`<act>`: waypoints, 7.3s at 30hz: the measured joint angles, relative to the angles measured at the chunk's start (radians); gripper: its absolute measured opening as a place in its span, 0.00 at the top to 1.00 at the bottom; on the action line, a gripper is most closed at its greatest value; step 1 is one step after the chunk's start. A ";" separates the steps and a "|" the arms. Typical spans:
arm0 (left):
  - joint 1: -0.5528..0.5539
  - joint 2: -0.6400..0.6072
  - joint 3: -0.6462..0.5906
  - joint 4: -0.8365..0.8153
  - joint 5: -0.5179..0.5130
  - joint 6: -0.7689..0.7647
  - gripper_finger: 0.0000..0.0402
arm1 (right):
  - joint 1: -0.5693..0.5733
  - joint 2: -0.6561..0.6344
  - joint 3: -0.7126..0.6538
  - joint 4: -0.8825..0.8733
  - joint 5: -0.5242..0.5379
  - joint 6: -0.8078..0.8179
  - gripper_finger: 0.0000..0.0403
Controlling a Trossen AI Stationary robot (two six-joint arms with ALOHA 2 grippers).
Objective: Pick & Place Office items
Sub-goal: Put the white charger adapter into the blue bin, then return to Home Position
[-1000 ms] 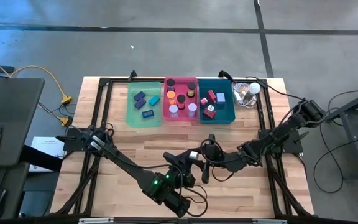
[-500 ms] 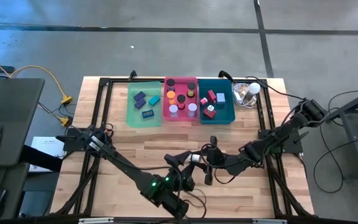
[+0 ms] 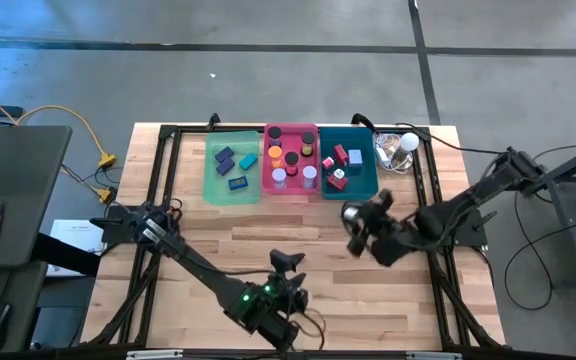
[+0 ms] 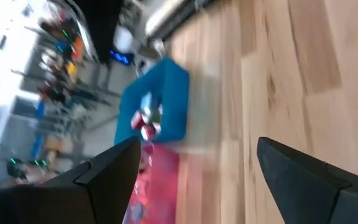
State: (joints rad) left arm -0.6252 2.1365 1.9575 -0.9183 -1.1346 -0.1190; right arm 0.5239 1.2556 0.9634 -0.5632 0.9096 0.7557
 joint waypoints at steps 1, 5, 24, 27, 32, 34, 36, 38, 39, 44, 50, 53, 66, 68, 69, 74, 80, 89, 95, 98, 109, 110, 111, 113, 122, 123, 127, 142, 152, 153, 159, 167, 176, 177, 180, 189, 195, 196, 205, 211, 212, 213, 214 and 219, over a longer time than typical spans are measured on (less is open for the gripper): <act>0.007 0.000 0.000 -0.040 0.022 -0.037 0.22 | -0.020 -0.015 0.000 -0.060 0.001 0.040 0.68; 0.038 0.000 0.000 -0.193 0.144 -0.181 0.22 | -0.137 -0.057 0.000 -0.311 -0.012 0.182 0.68; 0.082 0.000 0.000 -0.373 0.336 -0.281 0.22 | -0.844 0.140 0.000 -0.214 -0.390 -0.188 0.68; 0.072 0.000 0.000 -0.396 0.336 -0.296 0.22 | -0.914 0.215 0.000 -0.183 -0.447 -0.225 0.68; 0.060 0.000 0.000 -0.460 0.336 -0.344 0.22 | -0.962 0.328 0.000 -0.112 -0.506 -0.274 0.68; 0.058 0.000 0.000 -0.478 0.336 -0.363 0.22 | -0.964 0.365 0.000 -0.085 -0.495 -0.283 0.68; 0.058 0.000 0.000 -0.488 0.336 -0.369 0.22 | -0.963 0.392 0.000 -0.071 -0.459 -0.270 0.65; 0.058 0.000 0.000 -0.489 0.336 -0.369 0.22 | -0.963 0.412 0.000 -0.072 -0.433 -0.264 0.58; 0.059 0.000 0.000 -0.489 0.335 -0.369 0.22 | -0.963 0.419 0.000 -0.072 -0.419 -0.266 0.53; 0.067 0.000 0.000 -0.489 0.335 -0.372 0.22 | -0.961 0.414 0.000 -0.068 -0.418 -0.293 0.34; 0.084 0.000 0.000 -0.498 0.333 -0.353 0.22 | -0.940 0.315 0.000 -0.104 -0.422 -0.333 0.21; 0.087 -0.006 0.000 -0.557 0.285 -0.351 0.22 | -0.919 0.217 0.000 -0.170 -0.476 -0.355 0.18; 0.084 -0.256 0.000 -0.655 0.314 -0.406 0.23 | -0.884 -0.217 0.000 -0.364 -0.976 -0.444 0.22; 0.084 -0.295 -0.005 -0.653 0.337 -0.398 0.25 | -0.872 -0.251 -0.011 -0.327 -1.053 -0.462 0.26; 0.084 -0.310 -0.005 -0.656 0.346 -0.390 0.28 | -0.866 -0.262 -0.020 -0.304 -1.095 -0.467 0.28; 0.079 -0.386 -0.020 -0.652 0.349 -0.354 0.47 | -0.829 -0.272 -0.066 -0.191 -1.199 -0.471 0.45; 0.083 -0.514 -0.100 -0.654 0.484 -0.342 0.81 | -0.766 -0.259 -0.075 -0.069 -1.236 -0.493 0.79; 0.134 -0.713 -0.282 -0.654 0.476 -0.458 0.86 | -0.654 -0.265 -0.075 -0.003 -1.110 -0.427 0.99; 0.147 -0.729 -0.338 -0.650 0.528 -0.536 0.82 | -0.596 -0.265 -0.075 -0.003 -1.074 -0.411 0.99; 0.156 -0.731 -0.378 -0.653 0.531 -0.551 0.82 | -0.560 -0.273 -0.075 0.004 -1.066 -0.412 1.00; 0.262 -1.049 -0.542 -0.419 0.516 -0.455 0.98 | -0.344 -0.492 -0.075 -0.018 -0.917 -0.409 1.00; 0.273 -1.091 -0.579 -0.351 0.516 -0.428 0.99 | -0.314 -0.515 -0.075 -0.022 -0.880 -0.412 1.00; 0.283 -1.132 -0.621 -0.283 0.517 -0.403 0.99 | -0.282 -0.536 -0.076 -0.027 -0.849 -0.419 1.00; 0.301 -1.204 -0.710 -0.173 0.519 -0.356 1.00 | -0.223 -0.570 -0.093 -0.017 -0.802 -0.447 1.00; 0.424 -1.485 -1.094 0.115 0.617 -0.279 1.00 | -0.077 -0.819 -0.412 0.305 -0.758 -0.666 1.00; 0.439 -1.515 -1.126 0.160 0.645 -0.263 1.00 | -0.079 -0.847 -0.442 0.338 -0.748 -0.679 1.00; 0.488 -1.606 -1.241 0.350 0.783 -0.192 1.00 | -0.080 -0.941 -0.538 0.367 -0.741 -0.670 1.00; 0.536 -1.858 -1.588 0.602 0.958 -0.161 1.00 | -0.080 -1.115 -0.811 0.516 -0.726 -0.651 1.00; 0.535 -2.104 -1.706 0.624 1.016 -0.128 1.00 | -0.081 -1.228 -0.820 0.441 -0.726 -0.656 1.00; 0.534 -2.118 -1.721 0.631 1.016 -0.120 1.00 | -0.081 -1.235 -0.826 0.447 -0.726 -0.657 1.00; 0.535 -2.135 -1.773 0.687 1.014 -0.089 1.00 | -0.081 -1.249 -0.910 0.530 -0.729 -0.663 1.00; 0.535 -2.134 -1.868 0.797 1.012 -0.054 1.00 | -0.081 -1.244 -0.954 0.621 -0.752 -0.680 1.00; 0.535 -2.127 -1.932 0.925 1.051 -0.015 1.00 | -0.081 -1.243 -0.955 0.610 -0.757 -0.682 1.00; 0.535 -2.127 -1.932 0.925 1.051 -0.012 1.00 | -0.081 -1.243 -0.955 0.610 -0.755 -0.688 1.00; 0.535 -2.127 -1.933 0.925 1.051 -0.012 1.00 | -0.081 -1.242 -0.956 0.609 -0.754 -0.699 1.00; 0.535 -2.127 -1.935 0.925 1.051 0.021 1.00 | -0.081 -1.240 -0.956 0.606 -0.755 -0.699 1.00; 0.535 -2.127 -1.936 0.925 1.051 0.017 1.00 | -0.081 -1.240 -0.956 0.606 -0.756 -0.705 1.00; 0.535 -2.127 -1.936 0.925 1.051 0.017 1.00 | -0.081 -1.240 -0.956 0.606 -0.756 -0.702 1.00; 0.535 -2.127 -1.936 0.926 1.051 0.016 1.00 | -0.081 -1.240 -0.957 0.606 -0.756 -0.701 1.00; 0.535 -2.127 -1.936 0.926 1.051 0.014 1.00 | -0.081 -1.240 -0.958 0.605 -0.756 -0.701 1.00; 0.535 -2.127 -1.936 0.926 1.051 0.014 1.00 | -0.081 -1.240 -0.958 0.605 -0.756 -0.701 1.00; 0.535 -2.127 -1.936 0.926 1.051 0.014 1.00 | -0.081 -1.240 -0.958 0.605 -0.756 -0.700 1.00; 0.535 -2.127 -1.936 0.926 1.051 0.014 1.00 | -0.081 -1.240 -0.958 0.605 -0.756 -0.700 1.00; 0.535 -2.127 -1.936 0.926 1.051 0.014 1.00 | -0.081 -1.240 -0.958 0.605 -0.756 -0.700 1.00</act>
State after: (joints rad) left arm -0.0898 0.0097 0.0212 0.0078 -0.0834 -0.1048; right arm 0.4427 0.0158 0.0055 0.0418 0.1539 0.0555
